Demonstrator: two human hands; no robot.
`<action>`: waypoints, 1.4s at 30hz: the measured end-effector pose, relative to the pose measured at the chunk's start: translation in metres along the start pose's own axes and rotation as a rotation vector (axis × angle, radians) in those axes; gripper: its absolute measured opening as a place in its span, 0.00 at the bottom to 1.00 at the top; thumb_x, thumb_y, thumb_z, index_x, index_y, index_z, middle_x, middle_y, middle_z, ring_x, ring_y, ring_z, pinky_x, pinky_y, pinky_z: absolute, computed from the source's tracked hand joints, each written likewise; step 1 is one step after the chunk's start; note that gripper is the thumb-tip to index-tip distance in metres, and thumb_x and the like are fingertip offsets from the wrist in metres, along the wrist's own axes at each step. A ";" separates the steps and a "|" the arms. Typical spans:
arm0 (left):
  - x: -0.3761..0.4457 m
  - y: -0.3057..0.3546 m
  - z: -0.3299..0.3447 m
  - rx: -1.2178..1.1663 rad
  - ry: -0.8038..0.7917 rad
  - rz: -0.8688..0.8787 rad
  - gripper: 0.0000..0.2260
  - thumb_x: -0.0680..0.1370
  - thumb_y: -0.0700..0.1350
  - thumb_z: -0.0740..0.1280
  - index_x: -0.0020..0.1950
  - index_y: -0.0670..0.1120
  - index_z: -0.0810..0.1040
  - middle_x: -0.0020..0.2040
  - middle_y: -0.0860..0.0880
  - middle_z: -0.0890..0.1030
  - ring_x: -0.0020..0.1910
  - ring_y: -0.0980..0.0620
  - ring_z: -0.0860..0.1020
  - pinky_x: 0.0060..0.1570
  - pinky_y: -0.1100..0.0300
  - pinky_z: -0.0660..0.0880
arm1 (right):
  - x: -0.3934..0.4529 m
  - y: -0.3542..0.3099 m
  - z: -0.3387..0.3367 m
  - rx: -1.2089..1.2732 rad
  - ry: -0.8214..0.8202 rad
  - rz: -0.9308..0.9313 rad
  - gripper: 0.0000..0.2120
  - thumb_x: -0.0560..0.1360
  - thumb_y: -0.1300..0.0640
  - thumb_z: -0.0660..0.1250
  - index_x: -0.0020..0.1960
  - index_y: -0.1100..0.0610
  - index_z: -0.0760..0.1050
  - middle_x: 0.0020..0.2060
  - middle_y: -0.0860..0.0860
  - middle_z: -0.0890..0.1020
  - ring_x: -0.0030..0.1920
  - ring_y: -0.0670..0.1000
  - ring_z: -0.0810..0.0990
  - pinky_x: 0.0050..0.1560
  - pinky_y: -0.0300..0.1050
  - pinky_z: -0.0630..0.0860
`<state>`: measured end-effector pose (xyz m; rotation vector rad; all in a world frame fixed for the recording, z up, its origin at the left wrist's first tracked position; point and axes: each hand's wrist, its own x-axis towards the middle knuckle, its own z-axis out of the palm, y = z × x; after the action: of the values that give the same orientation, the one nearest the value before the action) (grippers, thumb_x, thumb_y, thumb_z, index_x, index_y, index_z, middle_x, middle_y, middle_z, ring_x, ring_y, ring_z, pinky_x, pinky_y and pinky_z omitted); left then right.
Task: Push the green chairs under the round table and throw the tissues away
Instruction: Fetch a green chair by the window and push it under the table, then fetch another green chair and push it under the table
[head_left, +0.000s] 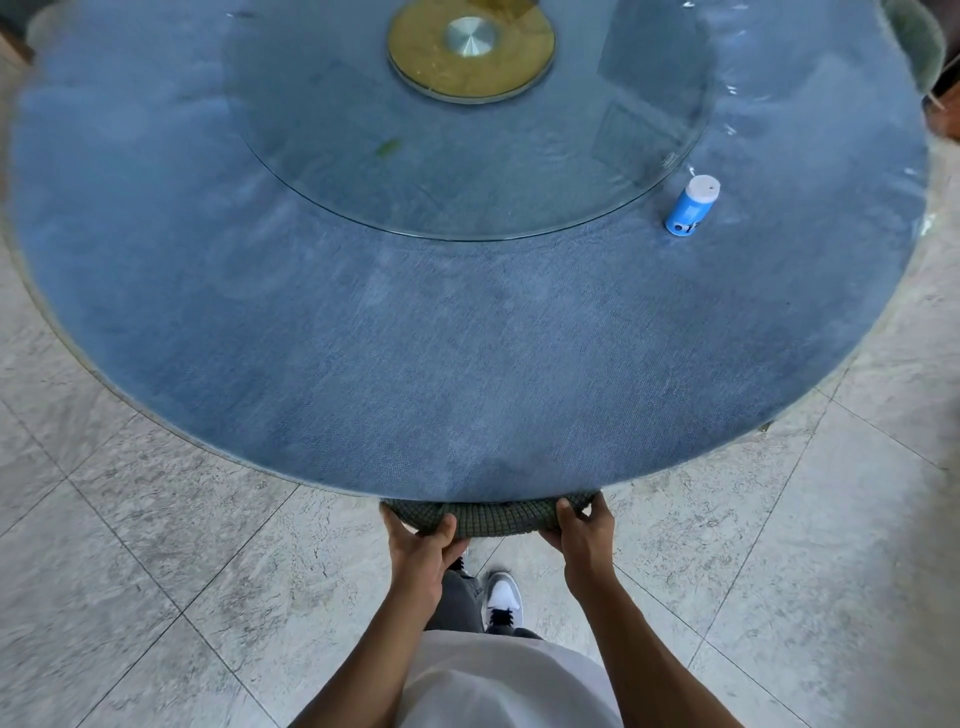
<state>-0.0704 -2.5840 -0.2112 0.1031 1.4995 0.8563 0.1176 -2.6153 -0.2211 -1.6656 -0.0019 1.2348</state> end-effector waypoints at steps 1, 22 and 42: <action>0.000 0.000 0.000 0.000 -0.001 0.000 0.47 0.76 0.25 0.66 0.81 0.62 0.48 0.77 0.41 0.63 0.61 0.41 0.76 0.60 0.35 0.76 | -0.001 0.001 0.000 0.007 -0.006 -0.008 0.14 0.81 0.70 0.60 0.65 0.64 0.68 0.60 0.66 0.77 0.60 0.66 0.79 0.41 0.50 0.85; -0.043 0.004 -0.004 0.564 0.225 0.497 0.24 0.75 0.42 0.74 0.69 0.45 0.72 0.62 0.42 0.73 0.56 0.41 0.78 0.47 0.54 0.76 | -0.038 -0.012 -0.016 -0.594 0.085 -0.487 0.21 0.77 0.57 0.68 0.68 0.62 0.72 0.56 0.53 0.73 0.58 0.57 0.75 0.55 0.47 0.71; -0.151 0.130 0.051 1.076 0.177 1.261 0.36 0.74 0.57 0.72 0.79 0.58 0.60 0.81 0.50 0.56 0.80 0.45 0.54 0.74 0.42 0.58 | -0.100 -0.157 0.018 -0.850 0.054 -1.230 0.31 0.75 0.46 0.62 0.74 0.60 0.69 0.76 0.59 0.67 0.72 0.65 0.67 0.70 0.62 0.67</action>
<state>-0.0571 -2.5518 -0.0090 1.9531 1.8625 0.8754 0.1393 -2.5789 -0.0391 -1.8173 -1.4537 0.1871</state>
